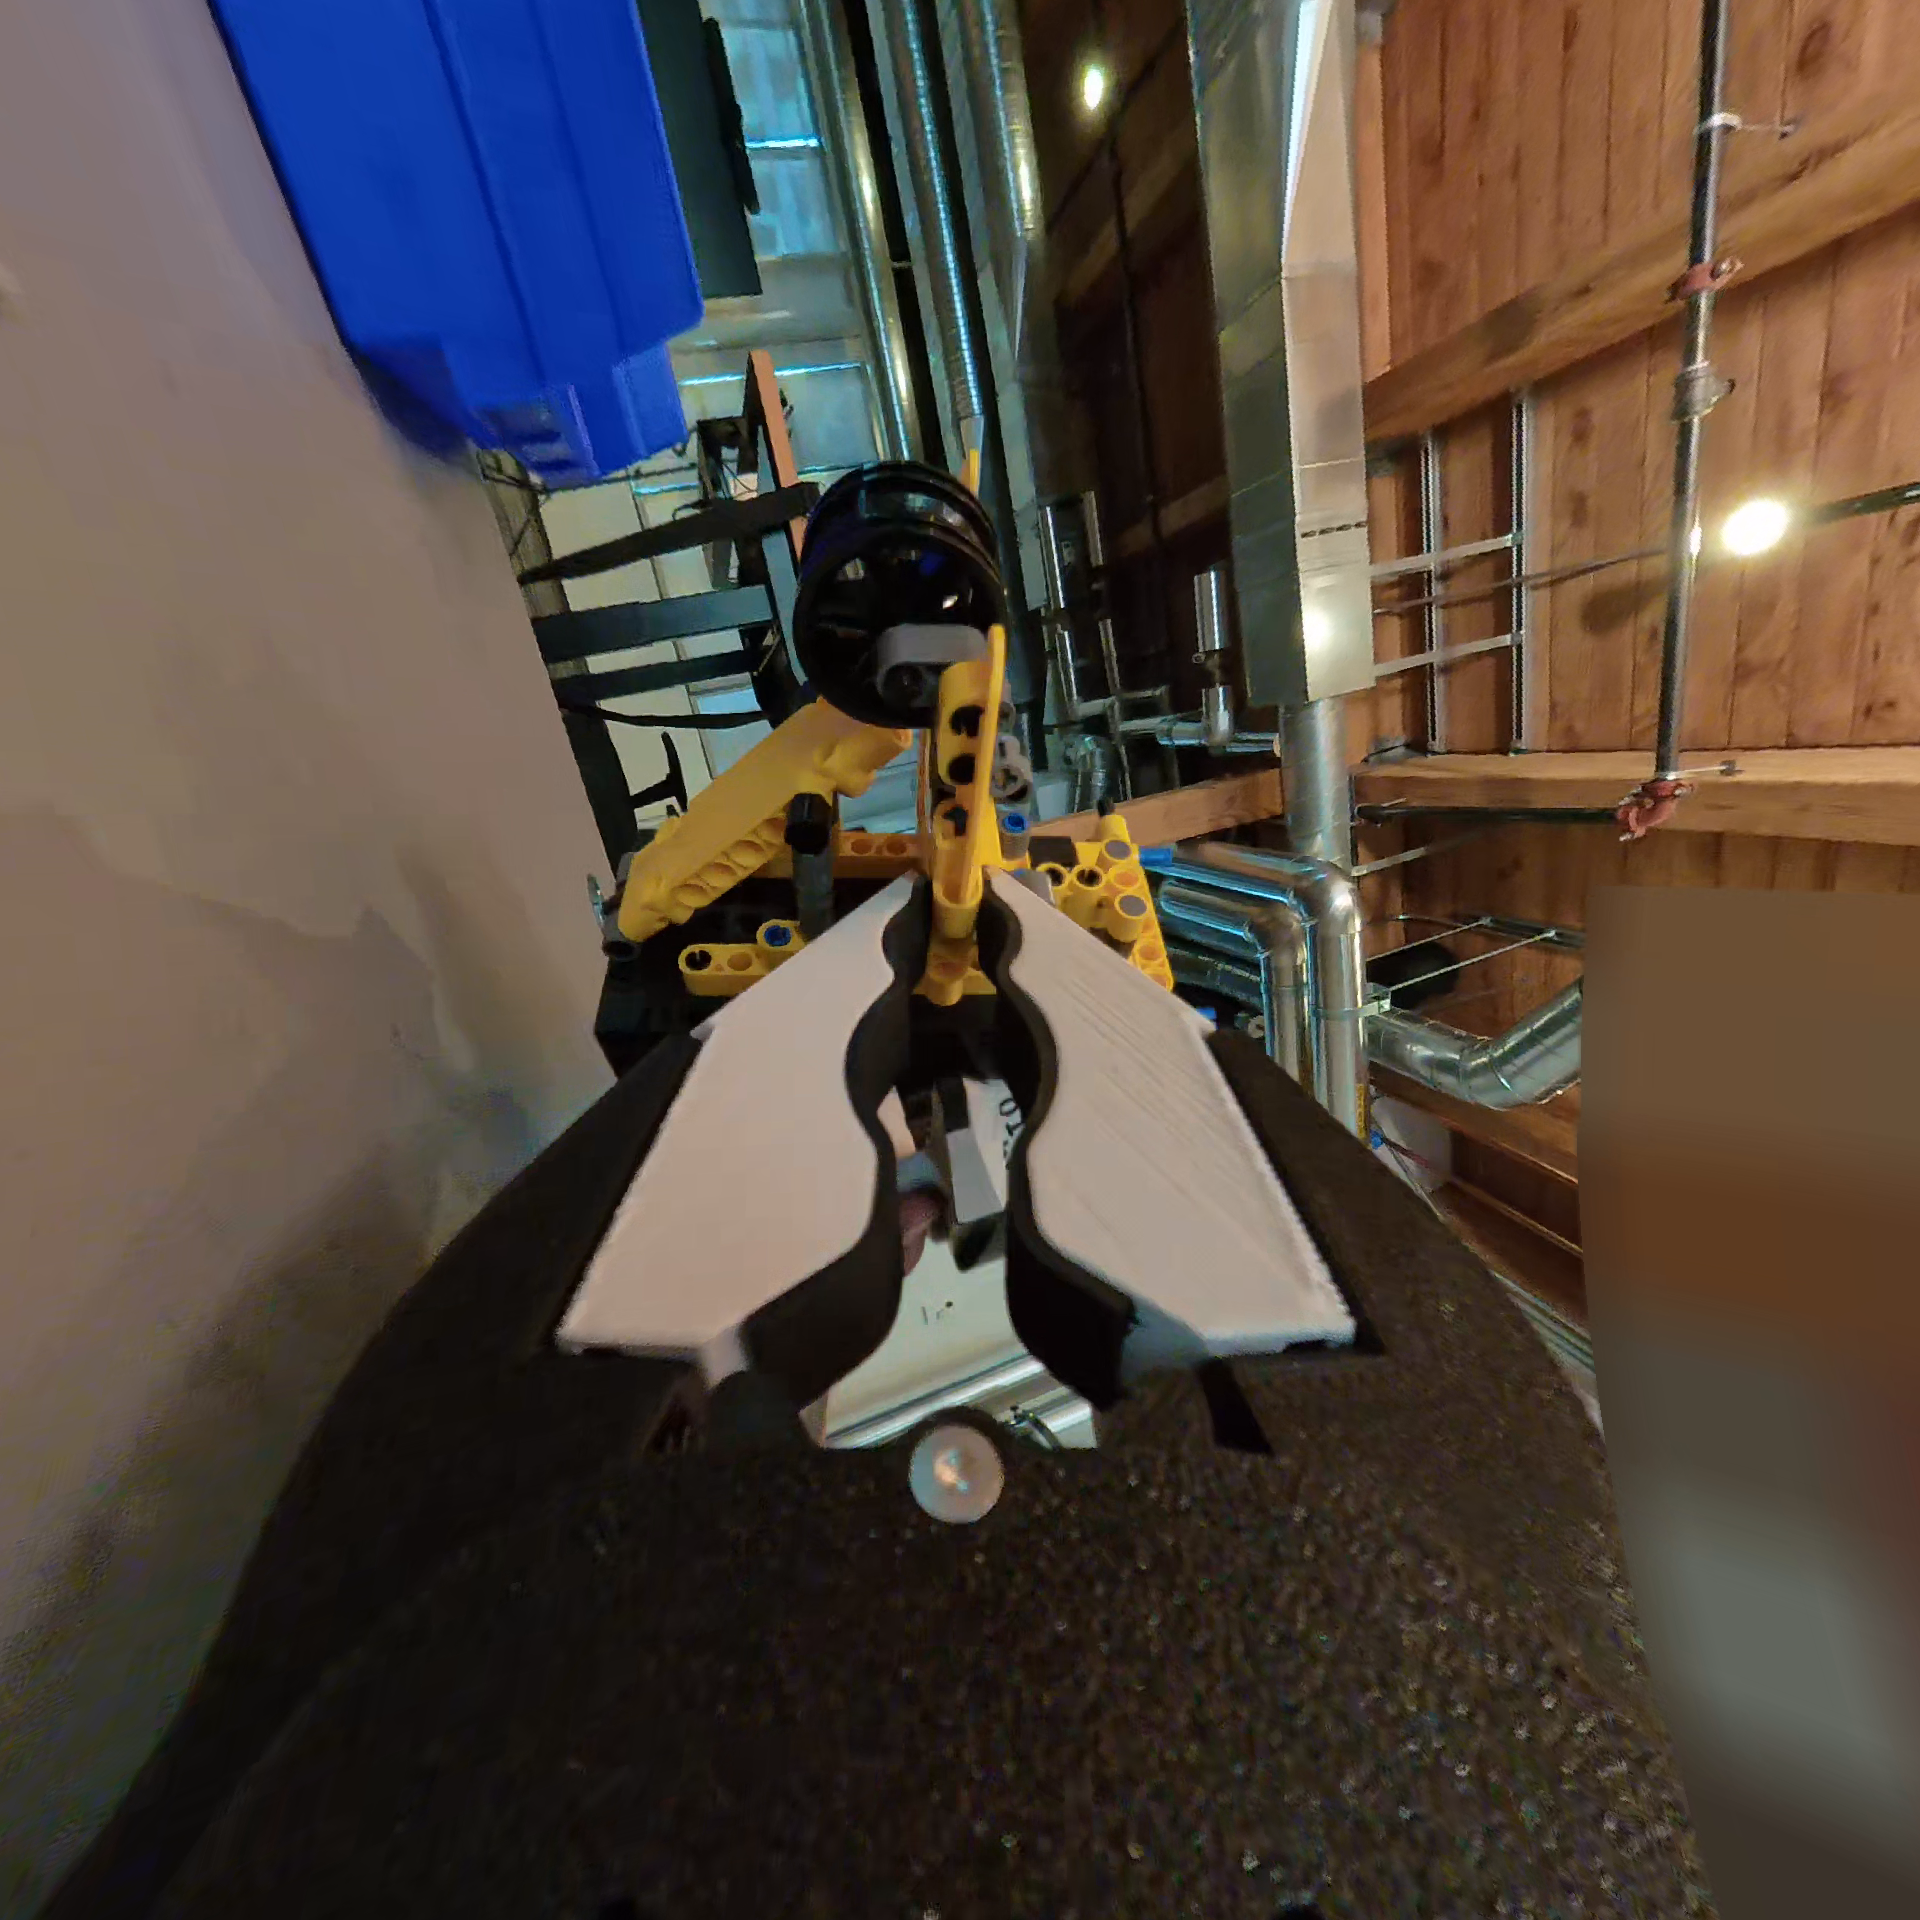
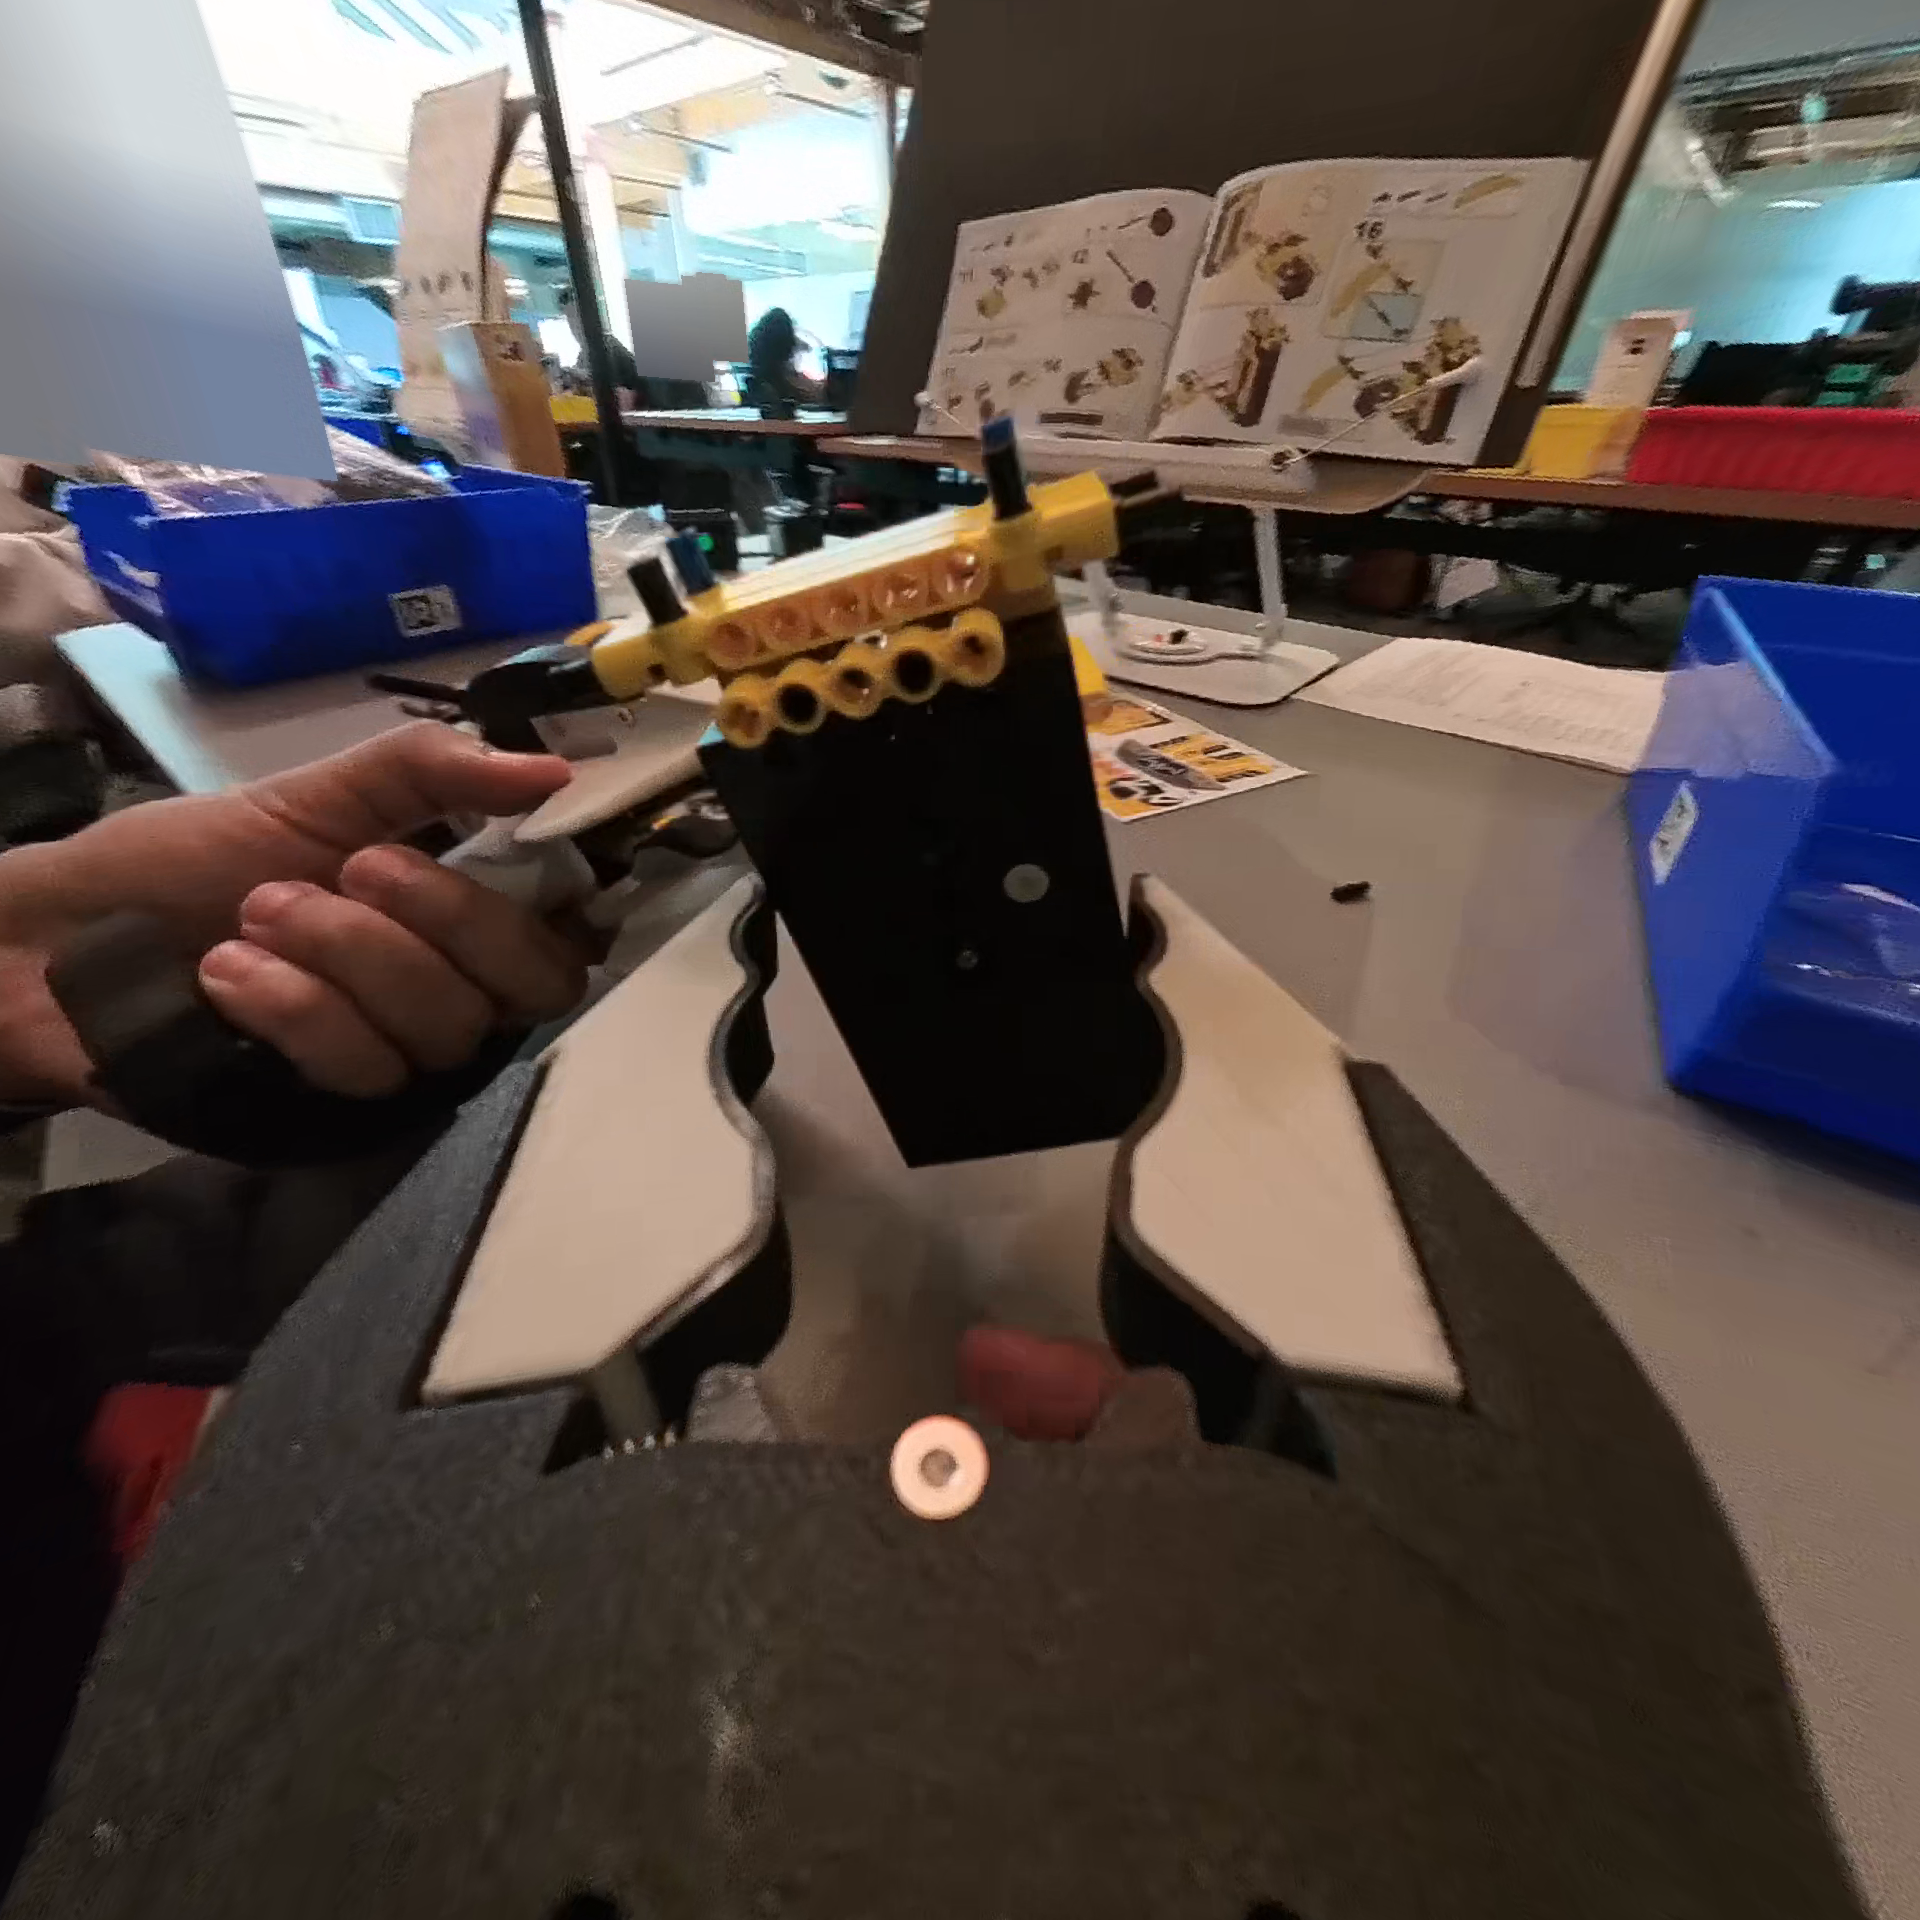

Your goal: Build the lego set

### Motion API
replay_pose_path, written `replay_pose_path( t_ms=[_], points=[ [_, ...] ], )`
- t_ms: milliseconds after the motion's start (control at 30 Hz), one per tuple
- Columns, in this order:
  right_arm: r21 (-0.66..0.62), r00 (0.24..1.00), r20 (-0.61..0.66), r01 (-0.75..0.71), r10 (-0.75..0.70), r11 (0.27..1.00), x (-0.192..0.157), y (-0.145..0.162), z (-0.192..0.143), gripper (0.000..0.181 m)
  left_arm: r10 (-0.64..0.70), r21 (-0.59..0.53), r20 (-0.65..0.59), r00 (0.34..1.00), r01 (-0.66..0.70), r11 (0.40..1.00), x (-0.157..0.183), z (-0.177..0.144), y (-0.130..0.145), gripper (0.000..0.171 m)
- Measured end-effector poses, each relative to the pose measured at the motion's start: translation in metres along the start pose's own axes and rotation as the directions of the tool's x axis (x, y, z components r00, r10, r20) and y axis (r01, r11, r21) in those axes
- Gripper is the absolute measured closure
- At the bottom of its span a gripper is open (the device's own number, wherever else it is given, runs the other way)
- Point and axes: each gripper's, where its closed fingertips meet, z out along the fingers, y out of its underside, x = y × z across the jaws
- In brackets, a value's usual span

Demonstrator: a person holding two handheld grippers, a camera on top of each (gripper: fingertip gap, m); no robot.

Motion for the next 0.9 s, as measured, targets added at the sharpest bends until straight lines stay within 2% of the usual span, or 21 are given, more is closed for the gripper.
replay_pose_path(
  t_ms=[133, 267, 367, 467, 600, 733, 900],
  points=[
    [-0.064, 0.996, 0.084, -0.026, 0.032, 0.998, 0.0, 0.008, -0.001, 0.116, 0.031, -0.024, 0.027, 0.999, -0.031, 0.999, -0.007, -0.003, 0.004, 0.164],
    [-0.142, 0.975, 0.168, -0.121, 0.144, 0.983, 0.0, 0.018, 0.001, 0.117, 0.065, -0.069, 0.08, 0.995, -0.06, 0.996, -0.018, -0.008, 0.004, 0.162],
    [-0.21, 0.949, 0.225, -0.173, 0.219, 0.962, 0.001, 0.026, 0.002, 0.117, 0.054, -0.114, 0.136, 0.989, -0.038, 0.993, -0.028, -0.013, 0.006, 0.162],
    [-0.217, 0.932, 0.272, -0.185, 0.241, 0.959, 0.002, 0.025, 0.002, 0.118, 0.052, -0.156, 0.137, 0.989, -0.03, 0.987, -0.028, -0.017, 0.011, 0.16],
    [-0.148, 0.947, 0.24, -0.182, 0.213, 0.972, 0.027, 0.013, -0.009, 0.122, 0.04, -0.274, 0.073, 0.997, -0.019, 0.961, -0.019, -0.017, 0.03, 0.15],
    [-0.151, 0.964, 0.168, -0.181, 0.205, 0.972, 0.057, 0.016, -0.025, 0.122, 0.078, -0.267, 0.047, 0.996, -0.063, 0.962, -0.013, -0.022, 0.03, 0.15],
    [-0.21, 0.958, 0.199, -0.164, 0.207, 0.964, 0.058, 0.029, -0.031, 0.122, 0.177, -0.274, 0.041, 0.983, -0.159, 0.948, -0.007, -0.025, 0.027, 0.15]
  ],
)
